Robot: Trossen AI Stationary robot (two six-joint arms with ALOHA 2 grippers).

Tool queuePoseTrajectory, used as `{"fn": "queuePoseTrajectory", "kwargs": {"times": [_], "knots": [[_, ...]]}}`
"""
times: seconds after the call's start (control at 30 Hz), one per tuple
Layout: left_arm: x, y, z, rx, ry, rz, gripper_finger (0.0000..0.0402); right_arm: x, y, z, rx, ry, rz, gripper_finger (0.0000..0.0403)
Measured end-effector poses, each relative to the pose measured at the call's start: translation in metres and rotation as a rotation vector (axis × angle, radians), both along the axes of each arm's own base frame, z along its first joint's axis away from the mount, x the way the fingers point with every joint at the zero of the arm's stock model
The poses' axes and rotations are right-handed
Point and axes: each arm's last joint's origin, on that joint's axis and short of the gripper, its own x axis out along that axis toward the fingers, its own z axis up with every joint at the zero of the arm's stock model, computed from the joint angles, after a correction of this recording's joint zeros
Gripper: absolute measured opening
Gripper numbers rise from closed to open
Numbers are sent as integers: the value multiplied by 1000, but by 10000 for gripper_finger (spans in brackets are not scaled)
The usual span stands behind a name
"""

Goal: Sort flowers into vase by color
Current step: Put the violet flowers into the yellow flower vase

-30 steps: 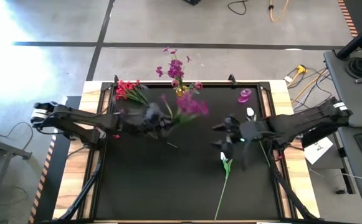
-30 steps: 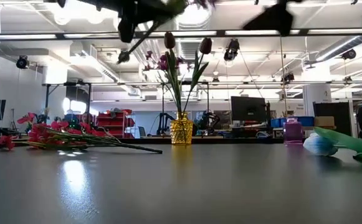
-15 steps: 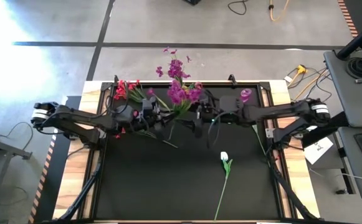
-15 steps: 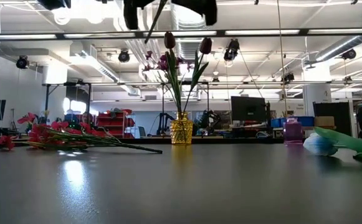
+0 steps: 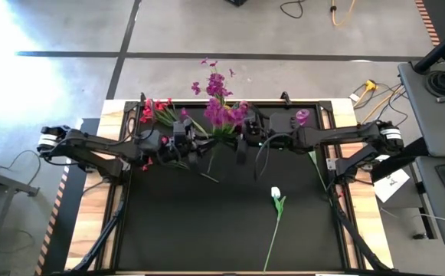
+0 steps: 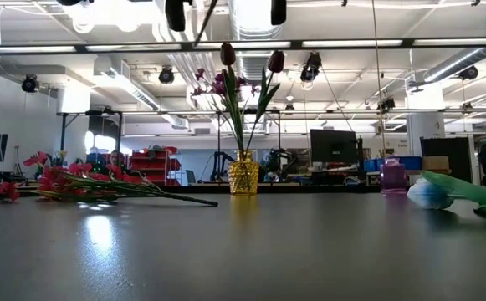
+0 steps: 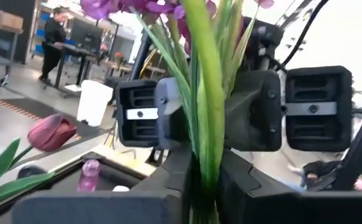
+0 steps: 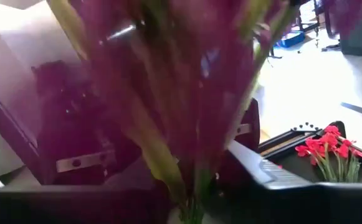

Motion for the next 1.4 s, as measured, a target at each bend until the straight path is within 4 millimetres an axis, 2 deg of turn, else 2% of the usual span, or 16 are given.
{"fn": "queuePoseTrajectory", "kwargs": {"times": [0.1, 0.13, 0.3, 0.37, 0.47, 0.6, 0.7, 0.83, 0.97, 1.07, 1.17, 1.3, 1.4], "knots": [[4, 0, 2, 1, 76, 4, 64, 0, 0, -1, -14, 10, -2, 34], [5, 0, 3, 1, 117, 3, 74, 0, -1, -1, -20, 10, -3, 24], [0, 0, 14, -3, 409, 3, 132, -15, -8, 7, -71, 61, -73, 15], [-10, -1, 21, 1, 505, -1, 154, -28, -13, 11, -111, 94, -163, 15], [-27, -2, 18, -39, 636, 28, 182, -51, -24, 13, -177, 117, -346, 14], [-44, -7, 2, -131, 686, 47, 203, -81, -45, 6, -198, 117, -559, 14], [-49, -13, -18, -189, 678, 44, 205, -99, -59, -7, -185, 140, -629, 13], [-49, -20, -49, -263, 636, 39, 202, -113, -81, -28, -213, 160, -707, 13], [-48, -26, -73, -333, 551, 8, 198, -124, -109, -27, -260, -44, -760, 13], [-49, -30, -84, -378, 522, -7, 198, -124, -136, -33, -207, -138, -715, 13], [-52, -33, -87, -393, 534, -17, 198, -112, -158, -49, -139, -144, -650, 13], [-59, -35, -86, -417, 569, -60, 198, -89, -173, -64, -140, -121, -621, 13], [-69, -34, -88, -471, 664, -72, 198, -75, -182, -75, -139, -91, -620, 13]]}}
